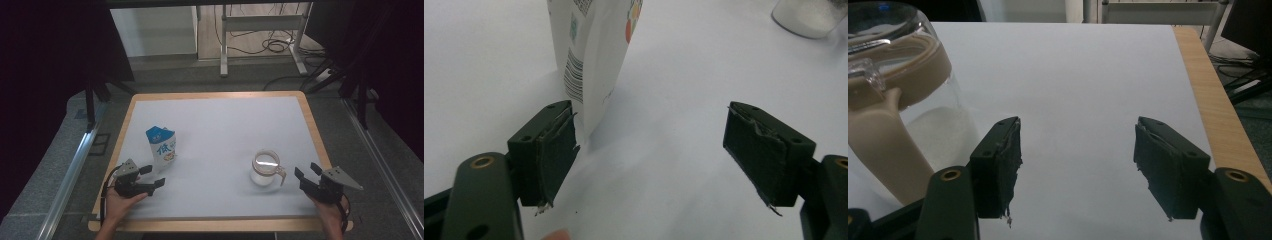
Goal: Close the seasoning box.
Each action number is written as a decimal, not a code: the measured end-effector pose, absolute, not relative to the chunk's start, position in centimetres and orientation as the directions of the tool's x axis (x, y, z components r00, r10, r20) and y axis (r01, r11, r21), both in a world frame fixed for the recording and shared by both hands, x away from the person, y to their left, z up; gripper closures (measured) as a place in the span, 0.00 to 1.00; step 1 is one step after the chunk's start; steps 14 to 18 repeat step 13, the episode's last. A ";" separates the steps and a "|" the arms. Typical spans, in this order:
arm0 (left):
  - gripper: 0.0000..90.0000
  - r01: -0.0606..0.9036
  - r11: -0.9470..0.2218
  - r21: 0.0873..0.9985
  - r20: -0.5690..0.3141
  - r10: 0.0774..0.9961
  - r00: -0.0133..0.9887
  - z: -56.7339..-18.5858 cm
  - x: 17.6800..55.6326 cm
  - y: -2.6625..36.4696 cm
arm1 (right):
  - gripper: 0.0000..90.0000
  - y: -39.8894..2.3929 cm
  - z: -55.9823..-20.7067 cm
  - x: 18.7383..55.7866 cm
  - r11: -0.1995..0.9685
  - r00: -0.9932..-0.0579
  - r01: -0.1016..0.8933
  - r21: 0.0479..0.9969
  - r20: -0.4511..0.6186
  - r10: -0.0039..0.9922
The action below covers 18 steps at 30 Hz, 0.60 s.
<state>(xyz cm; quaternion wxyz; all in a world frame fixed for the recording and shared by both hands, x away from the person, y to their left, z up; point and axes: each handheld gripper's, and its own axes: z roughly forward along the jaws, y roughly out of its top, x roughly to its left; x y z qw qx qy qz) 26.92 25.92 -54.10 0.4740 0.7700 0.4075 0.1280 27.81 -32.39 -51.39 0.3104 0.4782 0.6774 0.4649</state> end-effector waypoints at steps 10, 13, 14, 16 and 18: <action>0.24 0.505 -0.220 0.835 -0.188 0.747 0.638 -54.1 26.9 25.9 | 0.40 -32.3 -51.0 27.9 0.113 -0.354 0.353 0.929 0.021 0.935; 0.24 0.504 -0.222 0.835 -0.186 0.747 0.638 -54.0 26.9 25.9 | 0.39 -32.1 -50.9 28.0 0.118 -0.358 0.352 0.929 0.017 0.934; 0.24 0.504 -0.222 0.835 -0.186 0.747 0.638 -54.0 26.9 25.9 | 0.39 -32.1 -50.9 28.0 0.118 -0.358 0.352 0.929 0.017 0.934; 0.24 0.504 -0.222 0.835 -0.186 0.747 0.638 -54.0 26.9 25.9 | 0.39 -32.1 -50.9 28.0 0.118 -0.358 0.352 0.929 0.017 0.934; 0.24 0.504 -0.222 0.835 -0.186 0.747 0.638 -54.0 26.9 25.9 | 0.39 -32.1 -50.9 28.0 0.118 -0.358 0.352 0.929 0.017 0.934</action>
